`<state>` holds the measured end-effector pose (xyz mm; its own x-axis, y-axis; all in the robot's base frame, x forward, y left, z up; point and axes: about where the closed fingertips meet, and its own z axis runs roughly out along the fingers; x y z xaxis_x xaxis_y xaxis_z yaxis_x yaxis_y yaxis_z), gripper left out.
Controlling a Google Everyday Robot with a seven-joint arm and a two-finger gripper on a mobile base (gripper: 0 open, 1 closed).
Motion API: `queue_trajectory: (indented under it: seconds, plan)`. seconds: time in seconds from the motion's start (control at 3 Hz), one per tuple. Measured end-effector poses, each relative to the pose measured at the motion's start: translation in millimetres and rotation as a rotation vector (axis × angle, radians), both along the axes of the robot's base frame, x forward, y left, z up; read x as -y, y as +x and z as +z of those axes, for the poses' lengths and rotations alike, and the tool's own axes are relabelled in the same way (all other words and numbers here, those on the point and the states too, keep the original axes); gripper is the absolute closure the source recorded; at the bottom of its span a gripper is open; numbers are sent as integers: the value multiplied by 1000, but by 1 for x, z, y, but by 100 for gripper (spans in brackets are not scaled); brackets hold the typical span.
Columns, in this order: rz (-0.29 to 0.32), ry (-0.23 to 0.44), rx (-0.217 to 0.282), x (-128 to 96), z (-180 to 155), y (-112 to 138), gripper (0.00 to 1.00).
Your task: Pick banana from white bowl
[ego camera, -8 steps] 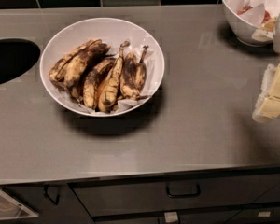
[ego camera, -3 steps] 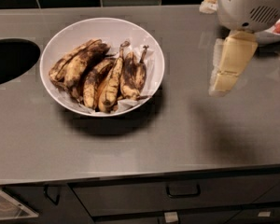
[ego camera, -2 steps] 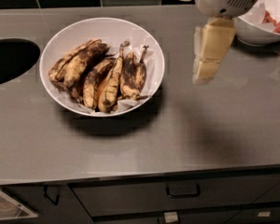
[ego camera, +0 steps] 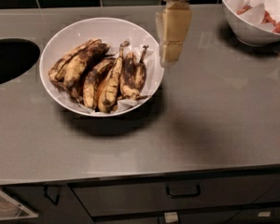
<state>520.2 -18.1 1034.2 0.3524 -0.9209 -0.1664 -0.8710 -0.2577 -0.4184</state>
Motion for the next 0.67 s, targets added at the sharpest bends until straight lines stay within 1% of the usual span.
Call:
queue_trajectory:
  seconds: [0.33,0.67]
  plan:
    - [0,0,0,0,0,0,0]
    - [32,-8,-2,-13,-2,6,0]
